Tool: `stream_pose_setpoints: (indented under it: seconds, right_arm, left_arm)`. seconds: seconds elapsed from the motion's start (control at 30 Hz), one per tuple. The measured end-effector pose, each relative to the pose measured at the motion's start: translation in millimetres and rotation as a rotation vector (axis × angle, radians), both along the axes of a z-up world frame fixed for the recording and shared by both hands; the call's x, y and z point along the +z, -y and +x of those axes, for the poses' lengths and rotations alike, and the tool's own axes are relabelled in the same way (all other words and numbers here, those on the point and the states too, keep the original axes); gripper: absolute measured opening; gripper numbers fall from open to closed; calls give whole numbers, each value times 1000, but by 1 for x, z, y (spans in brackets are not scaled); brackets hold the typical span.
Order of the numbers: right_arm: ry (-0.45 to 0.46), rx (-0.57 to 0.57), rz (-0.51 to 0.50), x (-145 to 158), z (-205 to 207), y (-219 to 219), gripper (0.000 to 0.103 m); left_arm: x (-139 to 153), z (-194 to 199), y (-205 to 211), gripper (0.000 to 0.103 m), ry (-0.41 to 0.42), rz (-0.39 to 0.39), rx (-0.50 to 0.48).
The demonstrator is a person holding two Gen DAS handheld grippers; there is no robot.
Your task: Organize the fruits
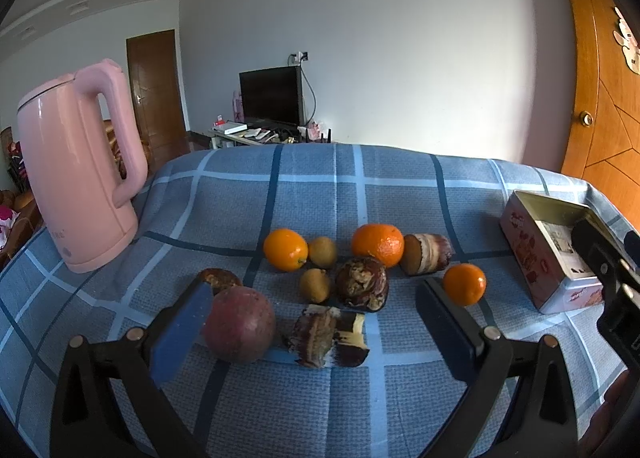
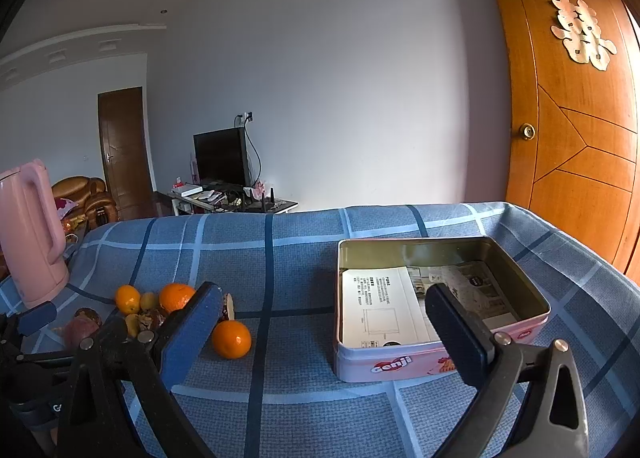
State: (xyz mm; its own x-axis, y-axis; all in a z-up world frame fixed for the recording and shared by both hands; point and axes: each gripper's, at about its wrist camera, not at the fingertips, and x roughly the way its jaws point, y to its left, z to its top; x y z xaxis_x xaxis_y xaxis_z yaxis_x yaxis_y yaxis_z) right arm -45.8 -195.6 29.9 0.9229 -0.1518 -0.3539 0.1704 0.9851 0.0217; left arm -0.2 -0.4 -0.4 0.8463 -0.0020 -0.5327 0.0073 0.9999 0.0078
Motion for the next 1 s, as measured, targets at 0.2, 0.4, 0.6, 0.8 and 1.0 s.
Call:
stream_pose_setpoints:
  seconds: [0.2, 0.4, 0.6, 0.8, 1.0]
  right_arm:
    - [-4, 1, 0, 0, 0, 0, 102]
    - [-8, 1, 1, -1, 0, 0, 102]
    - [-11, 3, -3, -1, 0, -1, 102]
    - [-12, 7, 6, -1, 1, 0, 102]
    - [-28, 37, 51, -5, 1, 3, 102]
  left_arm:
    - [0, 0, 3, 103, -6, 7, -6]
    - [-1, 0, 3, 103, 2, -2, -6]
    - [0, -1, 3, 103, -5, 4, -7]
    - [-1, 0, -1, 103, -18, 11, -4]
    - [1, 3, -17, 103, -27, 56, 25]
